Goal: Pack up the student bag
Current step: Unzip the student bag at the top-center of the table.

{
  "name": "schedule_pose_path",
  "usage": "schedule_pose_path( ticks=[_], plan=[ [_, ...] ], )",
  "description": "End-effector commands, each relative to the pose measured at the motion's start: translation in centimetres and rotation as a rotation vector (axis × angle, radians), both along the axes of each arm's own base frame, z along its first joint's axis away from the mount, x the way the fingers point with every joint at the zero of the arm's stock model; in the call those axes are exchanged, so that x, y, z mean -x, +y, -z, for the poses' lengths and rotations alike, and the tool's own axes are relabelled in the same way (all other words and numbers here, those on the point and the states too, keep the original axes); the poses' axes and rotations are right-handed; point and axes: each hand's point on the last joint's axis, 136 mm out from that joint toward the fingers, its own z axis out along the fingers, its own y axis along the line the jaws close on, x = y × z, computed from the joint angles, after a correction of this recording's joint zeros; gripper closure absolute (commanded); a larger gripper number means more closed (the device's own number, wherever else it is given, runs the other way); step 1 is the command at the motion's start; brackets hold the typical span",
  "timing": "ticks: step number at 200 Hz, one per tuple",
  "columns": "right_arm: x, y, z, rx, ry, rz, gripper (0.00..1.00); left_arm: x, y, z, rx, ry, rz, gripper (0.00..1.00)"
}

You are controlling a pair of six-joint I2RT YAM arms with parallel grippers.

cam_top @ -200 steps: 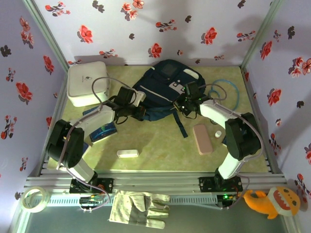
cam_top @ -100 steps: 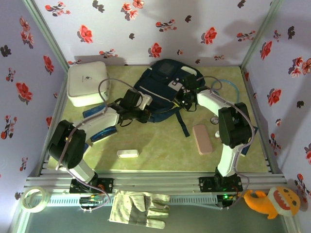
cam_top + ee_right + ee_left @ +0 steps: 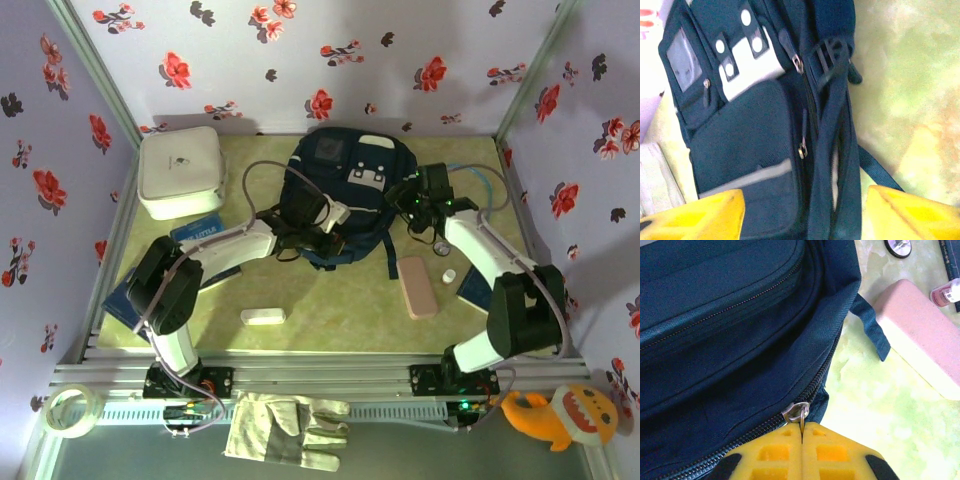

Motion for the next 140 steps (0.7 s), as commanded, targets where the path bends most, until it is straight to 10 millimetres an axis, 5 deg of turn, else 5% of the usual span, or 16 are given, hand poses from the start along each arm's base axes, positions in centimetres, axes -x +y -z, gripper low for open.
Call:
schedule_pose_path(
  ticks=[1, 61, 89, 140],
  plan=[
    [1.3, 1.4, 2.3, -0.128, 0.061, 0.043, 0.29, 0.1, -1.3, -1.1, 0.035, 0.014, 0.018, 1.0],
    [1.5, 5.9, 4.4, -0.216, 0.122, -0.013, 0.27, 0.3, -1.2, -0.9, 0.025, 0.024, 0.018, 1.0],
    [1.6, 6.2, 5.9, -0.217, 0.158, -0.002, 0.38, 0.3, -1.1, -1.0, 0.023, 0.023, 0.019, 1.0],
    [1.3, 4.9, 7.3, -0.129, 0.165, 0.011, 0.74, 0.3, 0.2, -1.0, -0.022, 0.006, 0.023, 1.0]
  ],
)
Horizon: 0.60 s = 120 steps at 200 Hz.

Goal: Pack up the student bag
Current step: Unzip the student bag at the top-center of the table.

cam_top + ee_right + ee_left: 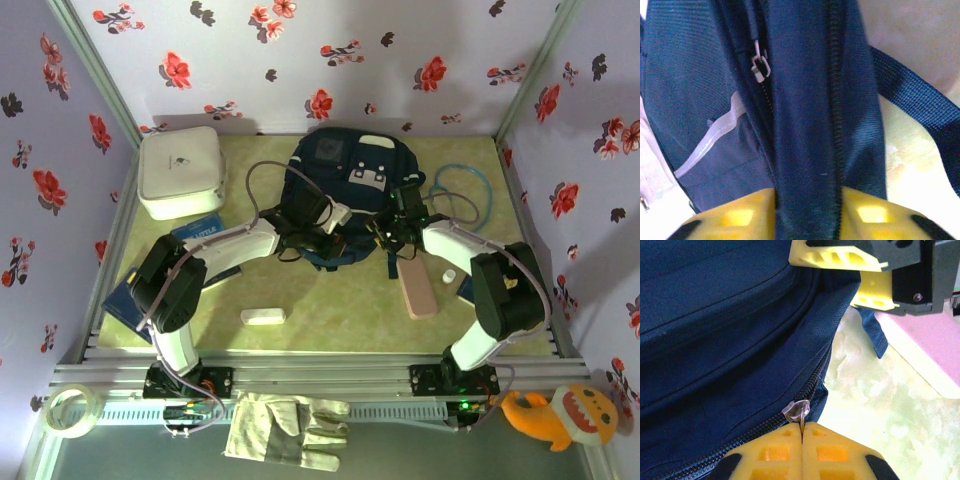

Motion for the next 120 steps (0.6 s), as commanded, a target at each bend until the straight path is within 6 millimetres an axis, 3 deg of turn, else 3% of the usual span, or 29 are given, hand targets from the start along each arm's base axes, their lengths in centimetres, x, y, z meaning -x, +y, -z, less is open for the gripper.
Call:
schedule_pose_path(
  ticks=[1, 48, 79, 120],
  plan=[
    [-0.8, -0.9, 0.6, 0.066, -0.004, 0.014, 0.75, -0.1, 0.4, -1.5, -0.006, -0.026, 0.023, 1.0],
    [-2.2, -3.4, 0.8, 0.214, -0.017, 0.009, 0.84, -0.7, 5.5, -0.8, -0.078, -0.021, -0.029, 1.0],
    [-3.8, -3.6, 0.4, 0.251, -0.049, -0.005, 0.86, -1.3, 9.0, 0.5, -0.123, 0.008, -0.091, 1.0],
    [-6.5, -3.3, -0.2, 0.284, -0.101, -0.036, 0.87, -2.0, 10.3, 0.4, -0.123, 0.01, -0.13, 1.0]
  ],
)
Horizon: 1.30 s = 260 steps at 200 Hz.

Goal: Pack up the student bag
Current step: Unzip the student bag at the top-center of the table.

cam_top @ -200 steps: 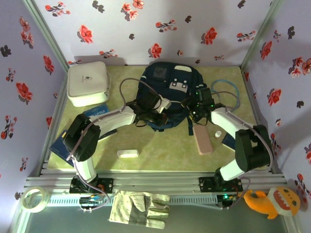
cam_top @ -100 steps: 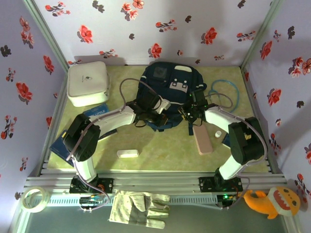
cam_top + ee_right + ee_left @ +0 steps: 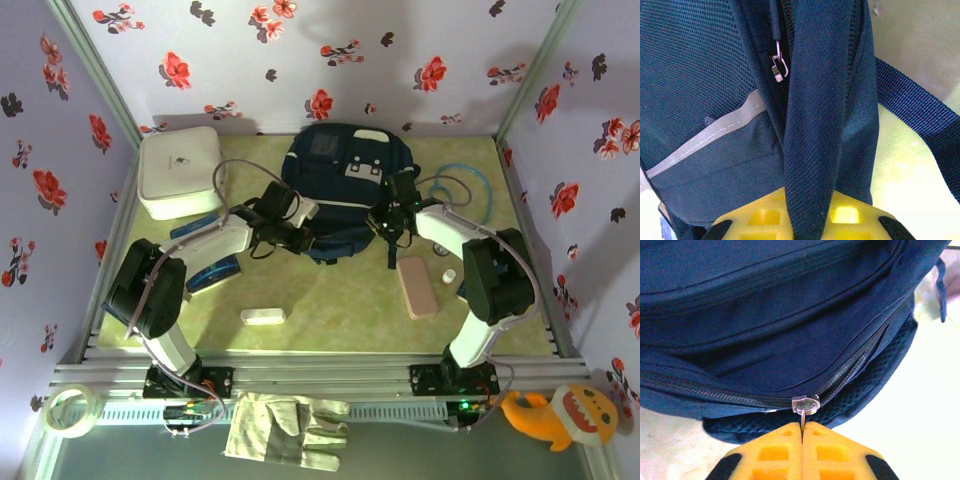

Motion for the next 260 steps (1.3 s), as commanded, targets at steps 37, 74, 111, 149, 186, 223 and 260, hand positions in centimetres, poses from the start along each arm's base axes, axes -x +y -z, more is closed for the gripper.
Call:
schedule_pose_path(
  ticks=[37, 74, 111, 149, 186, 223, 260],
  plan=[
    [-6.5, -2.3, -1.1, 0.108, -0.16, -0.007, 0.85, 2.1, -1.1, -1.9, 0.031, 0.026, 0.052, 1.0],
    [-6.9, -3.5, -1.9, 0.092, -0.168, 0.006, 0.72, 3.6, -5.8, -2.1, 0.074, 0.03, 0.125, 1.0],
    [-4.3, -7.3, -3.7, 0.126, -0.147, 0.079, 0.51, 3.1, -8.3, -1.9, 0.084, 0.035, 0.137, 1.0],
    [-0.1, -8.1, -4.4, 0.094, -0.099, 0.116, 0.33, 2.8, -9.3, -1.6, 0.078, 0.048, 0.15, 1.0],
    [2.7, -6.4, -3.5, -0.02, -0.056, 0.14, 0.28, 2.8, -9.7, -1.3, 0.075, 0.053, 0.155, 1.0],
    [3.8, -3.3, -2.4, -0.073, -0.016, 0.106, 0.27, 3.0, -9.6, -1.1, 0.069, 0.057, 0.159, 1.0],
    [4.5, -0.8, -1.1, -0.081, 0.032, 0.075, 0.26, 3.0, -9.6, -1.1, 0.071, 0.06, 0.154, 1.0]
  ],
)
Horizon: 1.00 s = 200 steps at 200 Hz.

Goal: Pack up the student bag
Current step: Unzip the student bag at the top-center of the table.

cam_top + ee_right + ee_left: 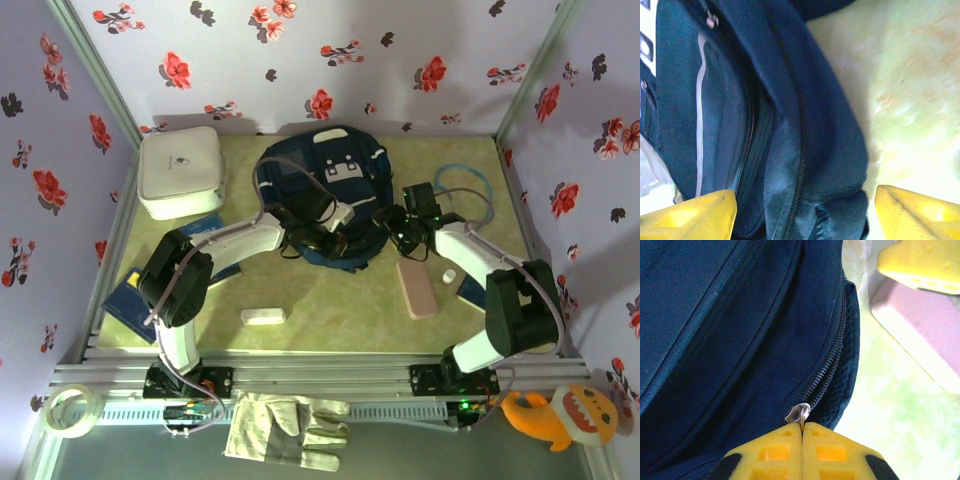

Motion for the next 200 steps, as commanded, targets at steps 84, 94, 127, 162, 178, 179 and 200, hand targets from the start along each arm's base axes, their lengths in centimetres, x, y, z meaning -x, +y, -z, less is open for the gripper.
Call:
schedule_pose_path(
  ticks=[84, 94, 127, 162, 178, 179, 200],
  plan=[
    [0.9, 2.1, 3.7, -0.003, 0.118, 0.034, 0.32, 0.5, -0.8, -0.5, 0.021, 0.016, 0.017, 1.0],
    [0.9, 2.2, 3.9, -0.005, 0.123, 0.034, 0.35, 0.5, -0.8, -0.5, 0.019, 0.018, 0.02, 1.0],
    [0.8, 1.6, 4.5, 0.03, 0.129, 0.045, 0.52, 0.9, -0.2, -0.3, -0.008, 0.016, 0.041, 1.0],
    [0.6, -0.9, 5.1, 0.11, 0.129, 0.094, 0.65, 1.5, 2.3, 0.3, -0.097, 0.01, 0.081, 1.0],
    [0.2, -1.9, 5.1, 0.127, 0.122, 0.117, 0.68, 1.7, 4.3, 0.4, -0.153, -0.003, 0.106, 1.0],
    [0.1, -2.0, 5.1, 0.128, 0.121, 0.118, 0.68, 1.7, 4.4, 0.4, -0.157, -0.008, 0.111, 1.0],
    [-0.2, -2.7, 4.8, 0.14, 0.111, 0.131, 0.7, 1.8, 7.0, 0.5, -0.215, -0.006, 0.12, 1.0]
  ],
)
